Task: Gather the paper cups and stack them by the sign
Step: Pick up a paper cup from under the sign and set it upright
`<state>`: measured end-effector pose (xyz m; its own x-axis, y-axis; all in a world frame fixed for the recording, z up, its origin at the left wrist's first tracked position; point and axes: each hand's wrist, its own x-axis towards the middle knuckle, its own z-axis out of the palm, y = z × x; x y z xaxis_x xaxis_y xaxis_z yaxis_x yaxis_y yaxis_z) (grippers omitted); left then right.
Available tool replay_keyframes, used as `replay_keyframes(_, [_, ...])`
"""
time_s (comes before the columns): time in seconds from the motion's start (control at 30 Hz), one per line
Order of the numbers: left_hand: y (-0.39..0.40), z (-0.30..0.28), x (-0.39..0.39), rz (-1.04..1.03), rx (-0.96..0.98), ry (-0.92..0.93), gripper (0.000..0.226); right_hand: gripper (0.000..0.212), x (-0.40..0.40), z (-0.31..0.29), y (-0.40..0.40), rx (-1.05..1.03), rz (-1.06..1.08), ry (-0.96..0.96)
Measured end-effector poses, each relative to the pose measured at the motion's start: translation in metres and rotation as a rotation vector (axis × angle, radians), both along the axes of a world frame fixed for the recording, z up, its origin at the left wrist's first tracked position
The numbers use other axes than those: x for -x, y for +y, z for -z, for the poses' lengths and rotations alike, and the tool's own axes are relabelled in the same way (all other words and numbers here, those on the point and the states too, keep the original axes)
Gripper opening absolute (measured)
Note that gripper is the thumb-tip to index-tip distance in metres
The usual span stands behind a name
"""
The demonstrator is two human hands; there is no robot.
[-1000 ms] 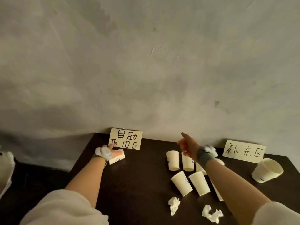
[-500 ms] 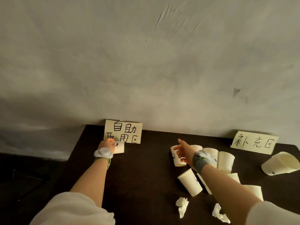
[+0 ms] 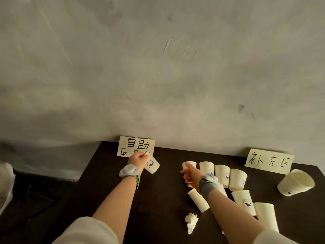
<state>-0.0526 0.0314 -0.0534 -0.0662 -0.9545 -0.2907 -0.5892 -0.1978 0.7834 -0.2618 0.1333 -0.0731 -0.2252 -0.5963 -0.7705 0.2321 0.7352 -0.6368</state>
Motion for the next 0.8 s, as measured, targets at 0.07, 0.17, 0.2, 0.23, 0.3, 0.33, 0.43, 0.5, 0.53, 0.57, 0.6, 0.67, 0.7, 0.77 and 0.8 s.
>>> replay_keyframes(0.07, [0.026, -0.007, 0.013, 0.033, 0.023, 0.054, 0.033, 0.044, -0.002, -0.006, 0.015, 0.009, 0.022, -0.021])
replay_keyframes(0.17, [0.066, -0.011, 0.035, 0.067, 0.071, 0.126, 0.033, 0.037, -0.006, -0.013, 0.036, 0.043, 0.086, -0.059])
replay_keyframes(0.2, [0.081, -0.01, 0.042, 0.082, 0.053, 0.157, 0.031, 0.039, -0.006, -0.011, 0.046, 0.052, 0.113, -0.075])
replay_keyframes(0.23, [0.088, -0.007, 0.047, 0.092, 0.002, 0.187, 0.03, 0.042, -0.008, -0.012, 0.049, 0.068, 0.142, -0.086])
replay_keyframes(0.3, [0.107, 0.0, 0.058, 0.107, -0.124, 0.242, 0.022, 0.048, -0.008, -0.011, 0.066, 0.077, 0.196, -0.091])
replay_keyframes(0.33, [0.118, 0.003, 0.062, 0.105, -0.175, 0.282, 0.018, 0.05, -0.005, -0.008, 0.074, 0.073, 0.211, -0.098])
replay_keyframes(0.43, [0.147, 0.011, 0.079, 0.055, -0.299, 0.368, 0.028, 0.054, 0.002, -0.004, 0.099, 0.031, 0.227, -0.167])
replay_keyframes(0.5, [0.163, 0.016, 0.086, 0.046, -0.302, 0.363, 0.028, 0.058, 0.005, -0.001, 0.111, 0.002, 0.257, -0.19])
replay_keyframes(0.53, [0.168, 0.021, 0.09, 0.049, -0.266, 0.341, 0.024, 0.059, 0.005, 0.002, 0.116, 0.008, 0.292, -0.208])
replay_keyframes(0.57, [0.172, 0.024, 0.093, 0.039, -0.225, 0.318, 0.019, 0.059, 0.005, 0.003, 0.12, 0.028, 0.34, -0.241])
replay_keyframes(0.6, [0.176, 0.028, 0.096, 0.021, -0.193, 0.307, 0.018, 0.061, 0.005, 0.006, 0.124, 0.058, 0.402, -0.275])
replay_keyframes(0.67, [0.181, 0.033, 0.102, -0.039, -0.21, 0.322, 0.034, 0.066, 0.003, 0.01, 0.131, 0.09, 0.491, -0.345])
replay_keyframes(0.7, [0.182, 0.036, 0.106, -0.078, -0.239, 0.327, 0.043, 0.067, 0.002, 0.011, 0.134, 0.097, 0.515, -0.371])
replay_keyframes(0.77, [0.184, 0.038, 0.112, -0.107, -0.289, 0.318, 0.045, 0.067, 0.001, 0.013, 0.136, 0.105, 0.502, -0.395])
replay_keyframes(0.8, [0.184, 0.04, 0.114, -0.116, -0.306, 0.309, 0.042, 0.07, 0.0, 0.012, 0.136, 0.092, 0.471, -0.381])
